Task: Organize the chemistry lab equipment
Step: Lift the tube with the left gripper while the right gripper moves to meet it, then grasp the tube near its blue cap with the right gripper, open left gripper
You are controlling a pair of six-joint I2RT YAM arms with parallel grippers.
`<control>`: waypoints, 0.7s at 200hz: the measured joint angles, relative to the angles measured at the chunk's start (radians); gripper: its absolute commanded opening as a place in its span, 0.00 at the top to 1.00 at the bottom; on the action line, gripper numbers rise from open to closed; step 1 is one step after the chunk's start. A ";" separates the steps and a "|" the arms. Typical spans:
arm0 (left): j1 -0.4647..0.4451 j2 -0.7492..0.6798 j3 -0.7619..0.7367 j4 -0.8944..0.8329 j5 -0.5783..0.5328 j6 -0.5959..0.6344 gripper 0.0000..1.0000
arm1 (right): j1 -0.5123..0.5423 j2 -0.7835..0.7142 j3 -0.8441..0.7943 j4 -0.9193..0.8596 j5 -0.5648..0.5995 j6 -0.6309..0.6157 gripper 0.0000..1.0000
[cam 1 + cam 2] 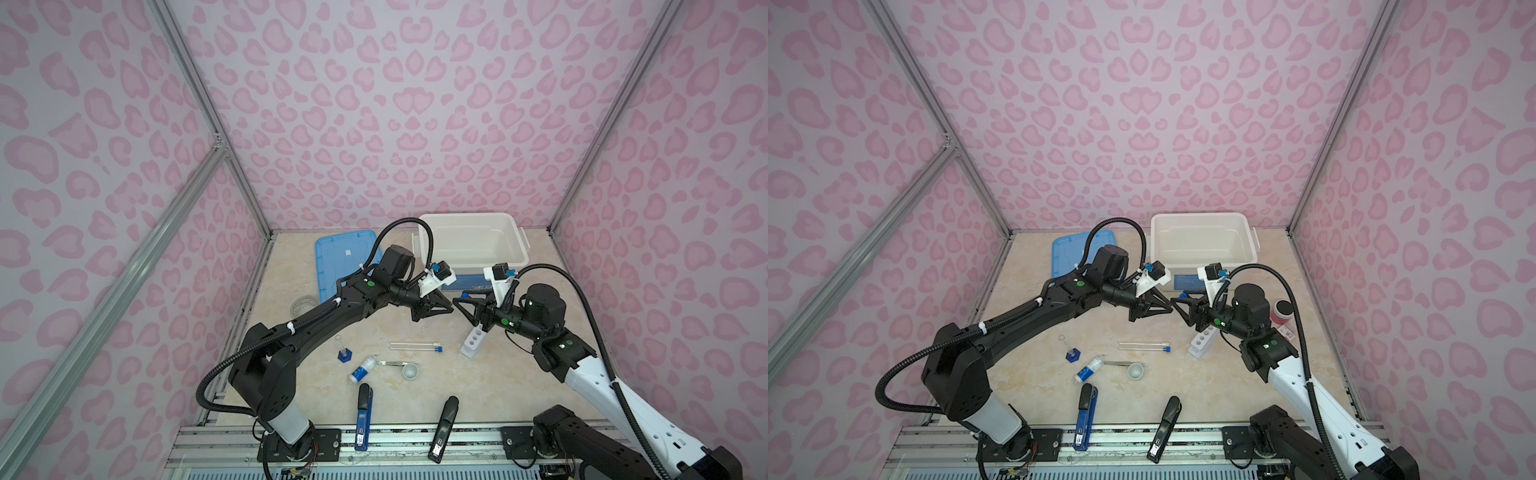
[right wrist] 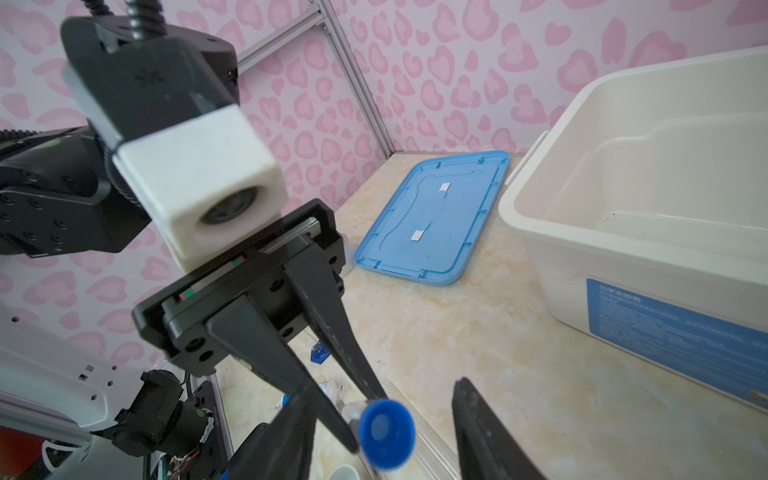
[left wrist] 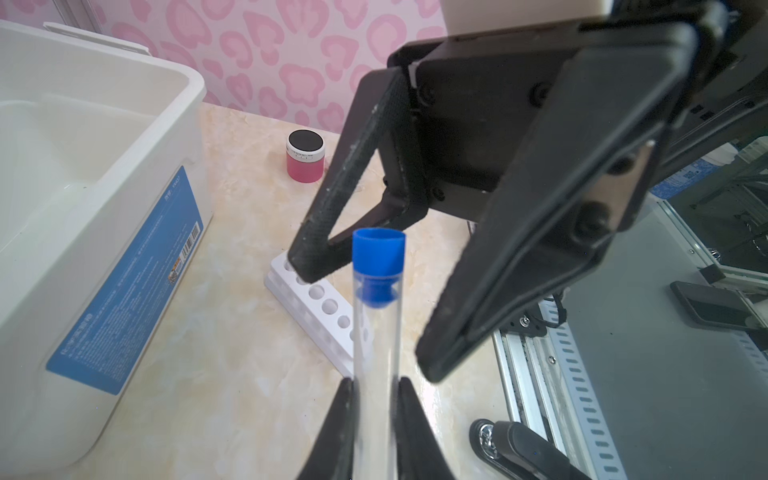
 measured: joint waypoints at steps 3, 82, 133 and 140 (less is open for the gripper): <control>0.000 0.000 0.000 0.000 0.000 -0.002 0.89 | 0.003 0.002 0.000 0.004 0.000 0.000 0.53; -0.010 0.000 0.000 0.020 0.000 -0.005 0.89 | 0.029 0.020 -0.005 0.039 0.027 0.008 0.73; -0.017 0.000 0.000 0.021 -0.003 -0.005 0.89 | 0.030 0.014 -0.014 0.039 0.034 0.012 0.79; -0.017 0.000 0.000 0.021 -0.003 -0.003 0.89 | 0.030 0.012 -0.014 0.039 0.034 0.018 0.81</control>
